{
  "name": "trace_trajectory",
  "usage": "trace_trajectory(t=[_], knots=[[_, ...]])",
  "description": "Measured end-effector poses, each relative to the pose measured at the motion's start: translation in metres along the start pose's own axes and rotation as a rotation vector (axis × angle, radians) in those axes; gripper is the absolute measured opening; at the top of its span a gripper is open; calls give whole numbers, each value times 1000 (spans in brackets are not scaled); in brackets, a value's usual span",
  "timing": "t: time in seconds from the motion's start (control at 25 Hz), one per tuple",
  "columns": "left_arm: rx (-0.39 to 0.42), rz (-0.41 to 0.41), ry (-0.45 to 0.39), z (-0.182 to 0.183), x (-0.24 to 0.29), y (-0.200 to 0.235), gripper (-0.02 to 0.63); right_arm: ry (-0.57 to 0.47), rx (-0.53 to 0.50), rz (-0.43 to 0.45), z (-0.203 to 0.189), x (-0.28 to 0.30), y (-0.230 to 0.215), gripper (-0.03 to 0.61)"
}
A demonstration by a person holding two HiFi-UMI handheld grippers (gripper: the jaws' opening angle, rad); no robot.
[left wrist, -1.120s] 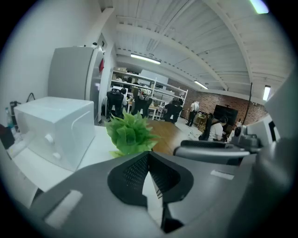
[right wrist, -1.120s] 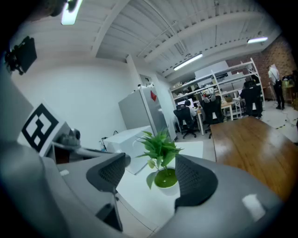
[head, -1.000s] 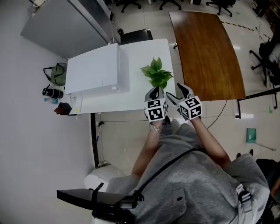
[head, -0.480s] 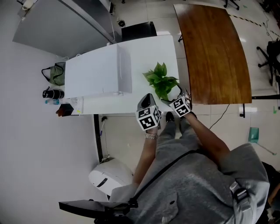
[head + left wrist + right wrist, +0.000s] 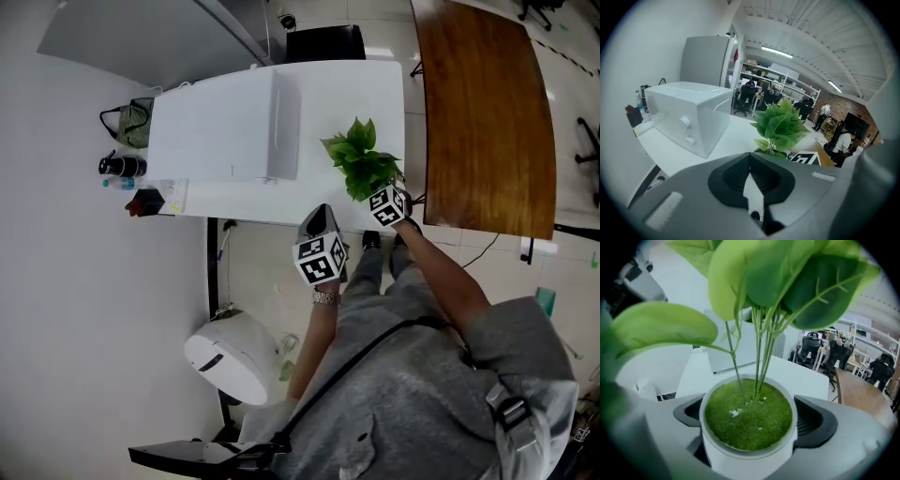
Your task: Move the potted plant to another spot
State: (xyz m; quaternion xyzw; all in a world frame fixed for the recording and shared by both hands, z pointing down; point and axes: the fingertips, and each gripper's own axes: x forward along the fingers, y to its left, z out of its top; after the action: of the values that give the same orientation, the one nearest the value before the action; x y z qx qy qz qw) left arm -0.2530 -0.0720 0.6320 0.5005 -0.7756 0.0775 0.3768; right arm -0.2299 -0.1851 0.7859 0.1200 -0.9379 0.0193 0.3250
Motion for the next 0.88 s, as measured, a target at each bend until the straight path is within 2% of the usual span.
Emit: trace_trajectory(t=[0.2,0.36,0.48,0.72,0.88], knots=[[17,-14,0,3,10,-11,14,-67,68,16,5,-16,-7,558],[71,-85,11,12,28,-44,14,-96,137,-97,-7,-50,-49,557],[122,-153,24,14,43,-83,14,-60,183,-210,-43,-86,-95,557],[238,-311,68,5,67,-175,14,48,326,-439,-143,-173,-186,557],[307,-360,94,-7,68,-213,14,69,371,-496,-187,-200,-205,557]])
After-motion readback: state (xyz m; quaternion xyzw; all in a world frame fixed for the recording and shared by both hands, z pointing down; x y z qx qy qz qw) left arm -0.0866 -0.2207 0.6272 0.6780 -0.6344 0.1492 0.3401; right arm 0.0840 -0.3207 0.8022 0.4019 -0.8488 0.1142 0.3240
